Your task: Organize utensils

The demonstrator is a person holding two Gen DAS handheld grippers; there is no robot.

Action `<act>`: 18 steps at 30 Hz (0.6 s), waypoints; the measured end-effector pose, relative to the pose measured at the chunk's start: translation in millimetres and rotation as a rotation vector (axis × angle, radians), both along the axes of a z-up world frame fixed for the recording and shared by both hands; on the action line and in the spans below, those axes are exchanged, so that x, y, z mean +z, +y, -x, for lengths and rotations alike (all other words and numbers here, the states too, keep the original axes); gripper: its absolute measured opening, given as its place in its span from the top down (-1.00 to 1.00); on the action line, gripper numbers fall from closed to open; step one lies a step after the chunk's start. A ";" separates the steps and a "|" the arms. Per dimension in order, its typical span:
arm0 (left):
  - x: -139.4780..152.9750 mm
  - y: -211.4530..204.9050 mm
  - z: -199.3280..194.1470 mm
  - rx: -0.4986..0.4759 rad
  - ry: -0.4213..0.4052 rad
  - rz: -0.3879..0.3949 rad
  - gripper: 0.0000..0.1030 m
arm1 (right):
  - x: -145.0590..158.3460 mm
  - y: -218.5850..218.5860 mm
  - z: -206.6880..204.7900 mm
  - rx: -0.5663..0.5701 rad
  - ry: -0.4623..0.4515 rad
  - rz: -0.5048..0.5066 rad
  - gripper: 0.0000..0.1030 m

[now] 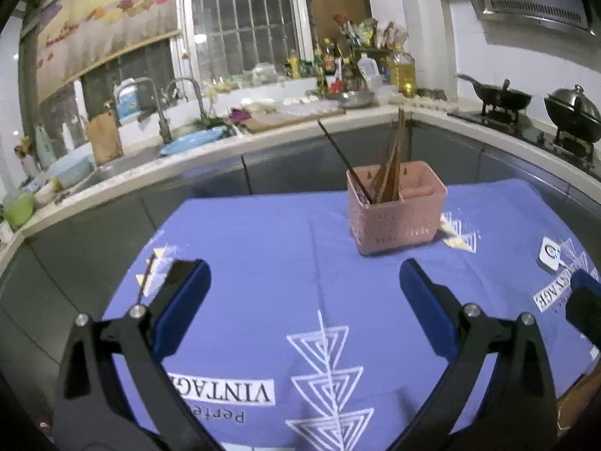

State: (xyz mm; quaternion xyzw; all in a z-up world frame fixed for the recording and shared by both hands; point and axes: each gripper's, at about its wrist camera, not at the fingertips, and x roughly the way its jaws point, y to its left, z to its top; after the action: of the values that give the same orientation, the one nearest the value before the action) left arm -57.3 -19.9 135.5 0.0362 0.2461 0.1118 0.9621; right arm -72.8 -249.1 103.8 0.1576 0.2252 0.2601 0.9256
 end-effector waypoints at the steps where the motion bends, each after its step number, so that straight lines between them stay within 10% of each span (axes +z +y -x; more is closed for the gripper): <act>1: 3.3 -0.9 -0.3 0.008 -0.018 -0.006 -0.88 | 0.3 -0.5 0.2 -0.005 -0.003 0.004 -0.72; 18: 11.3 -1.0 -10.0 0.024 -0.053 -0.002 -0.88 | 21.9 3.5 -11.6 -0.005 -0.071 0.007 -0.72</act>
State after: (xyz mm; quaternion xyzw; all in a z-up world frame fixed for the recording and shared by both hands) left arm -47.3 -20.9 146.8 0.0313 0.2207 0.1243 0.9669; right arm -61.1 -245.6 125.7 0.1458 0.1927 0.2623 0.9342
